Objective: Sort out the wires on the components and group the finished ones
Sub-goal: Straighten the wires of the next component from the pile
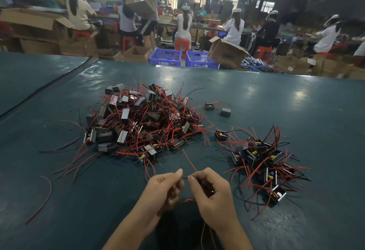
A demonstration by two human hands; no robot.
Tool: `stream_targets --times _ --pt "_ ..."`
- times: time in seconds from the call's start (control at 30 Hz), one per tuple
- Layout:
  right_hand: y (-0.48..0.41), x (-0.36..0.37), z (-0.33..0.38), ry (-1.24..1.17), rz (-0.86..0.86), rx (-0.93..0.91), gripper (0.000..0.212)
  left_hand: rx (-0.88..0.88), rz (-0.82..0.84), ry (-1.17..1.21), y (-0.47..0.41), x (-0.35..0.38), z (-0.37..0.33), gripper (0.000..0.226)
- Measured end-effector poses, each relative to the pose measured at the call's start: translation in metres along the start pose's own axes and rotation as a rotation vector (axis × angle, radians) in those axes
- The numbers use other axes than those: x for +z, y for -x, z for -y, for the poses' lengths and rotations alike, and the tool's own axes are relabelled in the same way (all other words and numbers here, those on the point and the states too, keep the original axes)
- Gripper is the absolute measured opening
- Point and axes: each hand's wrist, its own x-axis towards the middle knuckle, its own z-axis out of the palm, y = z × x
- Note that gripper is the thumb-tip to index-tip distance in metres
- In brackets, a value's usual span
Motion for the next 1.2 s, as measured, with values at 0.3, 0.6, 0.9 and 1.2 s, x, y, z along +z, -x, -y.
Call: stream_targets --times 0.3,0.6,0.9,1.2 --pt "-0.001 -0.006 0.001 -0.299 0.041 0.213 0.015 0.893 -0.129 -0.687 -0.003 -0.015 0.007 0.01" --pt "0.0 -0.002 0.003 -0.291 0.051 0.187 0.014 1.084 -0.238 -1.019 -0.005 -0.019 0.014 0.028" --pt "0.001 0.0 -0.001 0.018 0.013 0.007 0.011 -0.097 -0.06 0.174 -0.005 0.007 0.009 0.031" --pt "-0.003 -0.006 0.003 -0.336 0.026 0.231 0.013 0.621 -0.042 -0.503 0.001 -0.01 0.004 0.013"
